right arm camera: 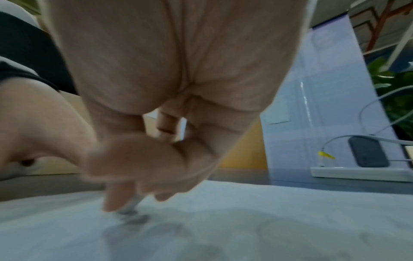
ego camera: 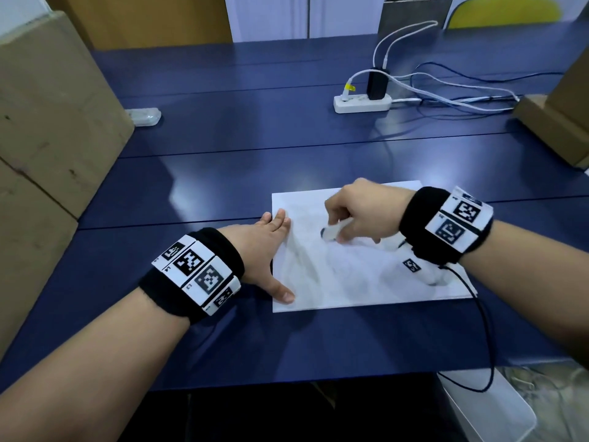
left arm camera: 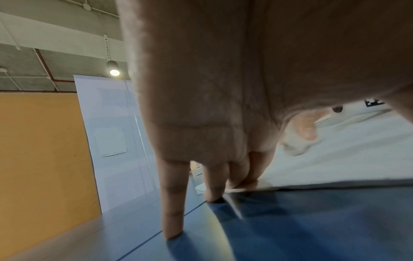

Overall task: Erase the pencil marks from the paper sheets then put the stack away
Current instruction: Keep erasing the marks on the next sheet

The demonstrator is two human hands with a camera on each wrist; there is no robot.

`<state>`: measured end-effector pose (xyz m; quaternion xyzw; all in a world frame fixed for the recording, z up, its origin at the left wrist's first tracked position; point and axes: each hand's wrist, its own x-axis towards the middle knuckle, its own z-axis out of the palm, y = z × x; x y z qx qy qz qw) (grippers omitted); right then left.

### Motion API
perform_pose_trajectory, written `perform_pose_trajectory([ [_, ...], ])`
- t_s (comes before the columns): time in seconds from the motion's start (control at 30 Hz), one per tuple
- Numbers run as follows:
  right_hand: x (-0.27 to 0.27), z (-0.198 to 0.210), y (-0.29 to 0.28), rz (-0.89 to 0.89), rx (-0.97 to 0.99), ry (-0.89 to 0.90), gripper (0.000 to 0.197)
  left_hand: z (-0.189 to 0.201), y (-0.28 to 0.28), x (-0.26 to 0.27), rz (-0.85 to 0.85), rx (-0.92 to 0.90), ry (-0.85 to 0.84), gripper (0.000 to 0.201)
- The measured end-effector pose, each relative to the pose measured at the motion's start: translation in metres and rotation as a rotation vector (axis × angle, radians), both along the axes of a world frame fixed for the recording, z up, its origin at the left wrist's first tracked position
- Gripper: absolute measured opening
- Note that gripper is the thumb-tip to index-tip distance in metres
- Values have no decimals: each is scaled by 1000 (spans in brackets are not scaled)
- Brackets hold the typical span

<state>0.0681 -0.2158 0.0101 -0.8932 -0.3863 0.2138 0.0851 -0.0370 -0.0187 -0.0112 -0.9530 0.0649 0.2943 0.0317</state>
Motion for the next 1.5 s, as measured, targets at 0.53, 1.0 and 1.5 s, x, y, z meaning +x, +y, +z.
perform_pose_trajectory([
  [0.53, -23, -2, -2, 209, -116, 264, 18, 0, -1, 1, -8, 16, 9, 140],
  [1.0, -23, -3, 0, 226, -140, 246, 19, 0, -3, 2, -9, 34, 10, 141],
  [1.5, -13, -4, 6, 153, -24, 111, 17, 0, -2, 2, -5, 30, 0, 142],
])
